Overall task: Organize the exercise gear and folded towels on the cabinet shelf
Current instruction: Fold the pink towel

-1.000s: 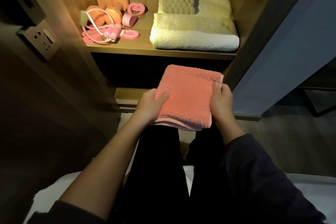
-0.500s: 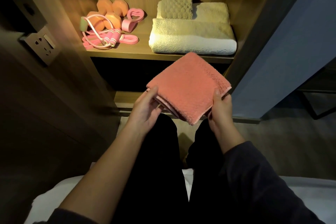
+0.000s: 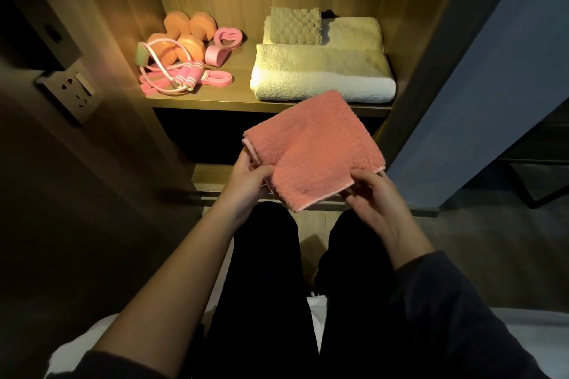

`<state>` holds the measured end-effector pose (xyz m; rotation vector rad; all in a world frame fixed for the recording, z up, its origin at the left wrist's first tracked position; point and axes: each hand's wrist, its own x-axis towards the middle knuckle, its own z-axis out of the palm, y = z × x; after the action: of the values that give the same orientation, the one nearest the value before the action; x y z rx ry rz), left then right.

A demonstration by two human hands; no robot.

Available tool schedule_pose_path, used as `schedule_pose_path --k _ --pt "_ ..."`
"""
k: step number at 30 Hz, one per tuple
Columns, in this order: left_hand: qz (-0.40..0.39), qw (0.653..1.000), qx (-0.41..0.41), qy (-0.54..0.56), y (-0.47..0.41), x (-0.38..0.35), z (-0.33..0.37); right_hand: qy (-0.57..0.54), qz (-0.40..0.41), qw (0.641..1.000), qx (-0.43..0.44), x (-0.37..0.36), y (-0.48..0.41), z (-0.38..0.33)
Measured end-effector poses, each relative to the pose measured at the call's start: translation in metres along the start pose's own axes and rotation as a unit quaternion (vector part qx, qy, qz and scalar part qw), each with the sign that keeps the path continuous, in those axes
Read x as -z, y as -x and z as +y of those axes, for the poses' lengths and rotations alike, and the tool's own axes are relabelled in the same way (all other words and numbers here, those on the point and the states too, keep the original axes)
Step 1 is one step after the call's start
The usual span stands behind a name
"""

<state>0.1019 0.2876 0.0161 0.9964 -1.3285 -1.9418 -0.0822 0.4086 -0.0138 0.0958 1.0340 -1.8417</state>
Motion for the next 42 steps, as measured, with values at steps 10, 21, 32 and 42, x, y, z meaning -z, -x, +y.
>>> schedule_pose_path --k 10,21,32,42 --pt "0.036 0.975 0.170 0.140 0.000 0.007 0.014 0.295 -0.144 0.921 0.207 -0.002 0.014 -0.008" --pt "0.062 0.980 0.115 0.152 0.001 0.007 0.020 0.185 -0.180 0.965 0.043 -0.008 0.024 -0.024" --pt "-0.009 0.988 0.153 0.020 0.006 0.008 0.033 0.273 -0.132 0.931 -0.205 -0.014 0.020 -0.015" --pt "0.106 0.959 -0.075 -0.252 -0.011 -0.006 0.009 0.332 -0.020 0.942 0.029 -0.030 0.014 0.005"
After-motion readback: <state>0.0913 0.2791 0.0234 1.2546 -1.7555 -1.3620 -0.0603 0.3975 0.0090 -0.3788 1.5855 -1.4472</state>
